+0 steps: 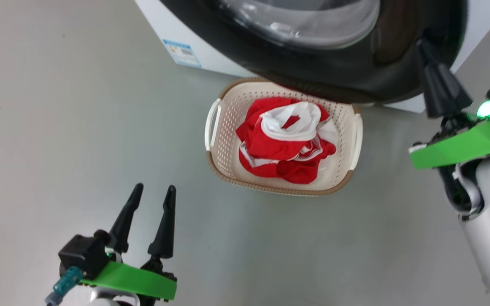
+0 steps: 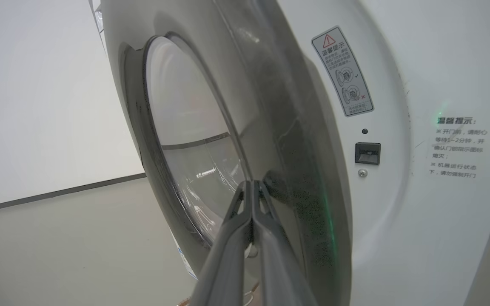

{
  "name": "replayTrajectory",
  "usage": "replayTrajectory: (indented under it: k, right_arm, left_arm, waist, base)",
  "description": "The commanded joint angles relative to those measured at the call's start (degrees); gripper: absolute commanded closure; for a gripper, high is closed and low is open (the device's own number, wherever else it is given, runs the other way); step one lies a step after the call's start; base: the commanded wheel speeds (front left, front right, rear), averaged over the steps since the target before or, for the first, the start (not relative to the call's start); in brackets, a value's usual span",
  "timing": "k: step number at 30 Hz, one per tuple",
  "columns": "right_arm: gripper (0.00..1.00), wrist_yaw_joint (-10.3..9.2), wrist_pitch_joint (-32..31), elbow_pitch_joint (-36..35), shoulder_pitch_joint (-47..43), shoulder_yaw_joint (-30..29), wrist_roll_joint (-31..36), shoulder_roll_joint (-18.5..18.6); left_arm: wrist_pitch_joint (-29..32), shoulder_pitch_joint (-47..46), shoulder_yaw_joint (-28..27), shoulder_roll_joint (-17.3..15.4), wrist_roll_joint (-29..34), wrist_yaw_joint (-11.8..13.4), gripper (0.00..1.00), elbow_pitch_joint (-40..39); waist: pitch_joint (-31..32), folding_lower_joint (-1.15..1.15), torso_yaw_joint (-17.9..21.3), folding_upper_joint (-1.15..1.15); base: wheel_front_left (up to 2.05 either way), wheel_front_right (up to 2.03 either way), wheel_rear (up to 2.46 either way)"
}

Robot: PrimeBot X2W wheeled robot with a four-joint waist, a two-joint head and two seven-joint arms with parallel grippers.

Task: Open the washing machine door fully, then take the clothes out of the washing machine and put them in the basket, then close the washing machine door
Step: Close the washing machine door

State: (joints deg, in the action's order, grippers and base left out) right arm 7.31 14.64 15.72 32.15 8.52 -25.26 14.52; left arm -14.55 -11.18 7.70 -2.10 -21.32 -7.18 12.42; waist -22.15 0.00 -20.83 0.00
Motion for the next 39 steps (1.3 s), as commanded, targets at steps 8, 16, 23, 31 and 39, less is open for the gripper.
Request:
replayTrajectory:
  k: [8,16,23,31,39]
  right_arm:
    - [1.00,0.18,0.36,-1.08,7.30,-2.75,-1.16,1.83]
    - [1.00,0.18,0.36,-0.30,14.16,-5.00,-0.52,3.86]
    - [1.00,0.18,0.36,0.34,18.10,-5.68,0.24,4.23]
    - [1.00,0.18,0.36,0.78,21.02,-7.77,0.23,2.63]
    - [1.00,0.18,0.36,0.90,18.30,-7.18,-0.04,1.80]
  left_arm:
    - [-0.45,-3.52,-0.24,-0.78,-1.47,-0.31,0.00,-2.36]
    - [-0.45,-5.43,1.09,-0.78,-3.30,-0.31,0.00,-2.62]
    - [-0.45,-6.26,1.13,-0.78,-4.13,-0.31,0.00,-2.80]
    - [-0.45,-6.96,1.06,-0.78,-4.40,-0.31,0.00,-2.72]
    - [-0.45,-7.34,0.68,-0.78,-4.04,-0.31,0.00,-2.10]
  waist:
    - [-5.75,0.00,-2.48,0.00]
    - [-9.31,0.00,-4.18,0.00]
    - [-10.72,0.00,-4.83,0.00]
    - [-11.43,0.00,-4.51,0.00]
    - [-10.25,0.00,-3.70,0.00]
  base:
    - [0.00,0.00,0.00]
    - [0.00,0.00,0.00]
    - [0.00,0.00,0.00]
    - [0.00,0.00,0.00]
    - [0.00,0.00,0.00]
